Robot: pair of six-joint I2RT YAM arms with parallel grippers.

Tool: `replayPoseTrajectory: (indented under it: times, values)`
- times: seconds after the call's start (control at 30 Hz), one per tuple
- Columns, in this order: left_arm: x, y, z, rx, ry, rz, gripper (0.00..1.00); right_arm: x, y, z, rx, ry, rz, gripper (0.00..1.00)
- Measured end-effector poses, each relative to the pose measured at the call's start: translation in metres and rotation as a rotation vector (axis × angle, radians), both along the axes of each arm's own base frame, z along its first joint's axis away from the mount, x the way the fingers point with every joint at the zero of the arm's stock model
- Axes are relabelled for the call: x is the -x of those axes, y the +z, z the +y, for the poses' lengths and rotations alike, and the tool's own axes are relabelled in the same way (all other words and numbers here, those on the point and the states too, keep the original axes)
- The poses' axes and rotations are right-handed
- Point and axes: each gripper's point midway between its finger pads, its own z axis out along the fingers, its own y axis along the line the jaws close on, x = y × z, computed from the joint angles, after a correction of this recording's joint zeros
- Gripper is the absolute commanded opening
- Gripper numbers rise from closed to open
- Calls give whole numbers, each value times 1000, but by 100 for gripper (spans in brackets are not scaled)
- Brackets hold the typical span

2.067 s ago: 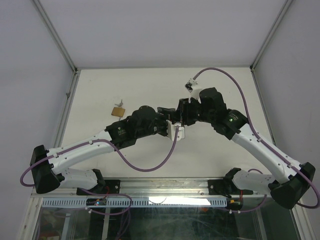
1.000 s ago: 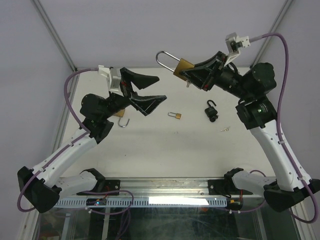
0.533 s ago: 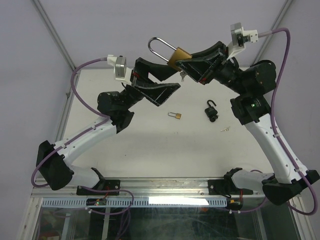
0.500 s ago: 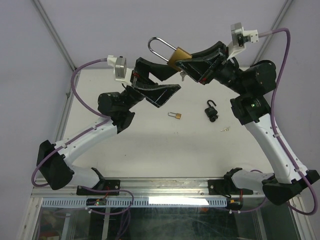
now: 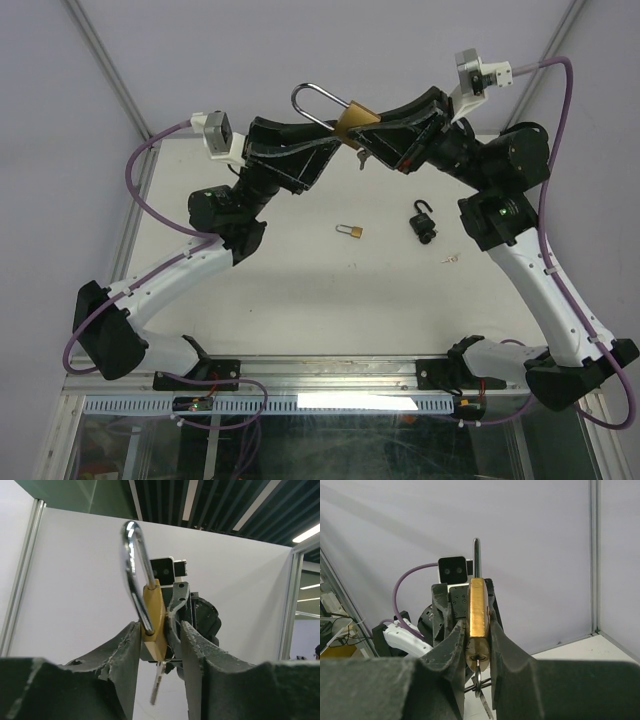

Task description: Unlock with the key

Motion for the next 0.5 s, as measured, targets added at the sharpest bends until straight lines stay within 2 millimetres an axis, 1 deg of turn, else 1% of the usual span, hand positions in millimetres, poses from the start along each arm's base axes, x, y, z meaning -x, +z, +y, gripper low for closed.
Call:
replayPoseTrajectory:
  times: [0.13, 0.2, 0.27, 0.3, 0.37, 0.5]
  values:
    - [-5, 1, 2, 9, -3, 31, 31, 4, 0, 1, 0, 23, 5, 0]
    - [-4, 1, 1, 11, -8, 32, 33, 4, 0, 1, -3, 25, 6, 0]
    - [-4, 2, 1, 13, -14, 33, 33, 5, 0, 1, -5, 28, 8, 0]
    - [-3, 3, 1, 13, -18, 34, 31, 5, 0, 2, -6, 30, 7, 0]
    - [-3, 3, -1, 14, -27, 37, 23, 5, -1, 2, -7, 33, 9, 0]
    - [-6, 3, -4, 17, -30, 44, 18, 6, 0, 3, -10, 38, 6, 0]
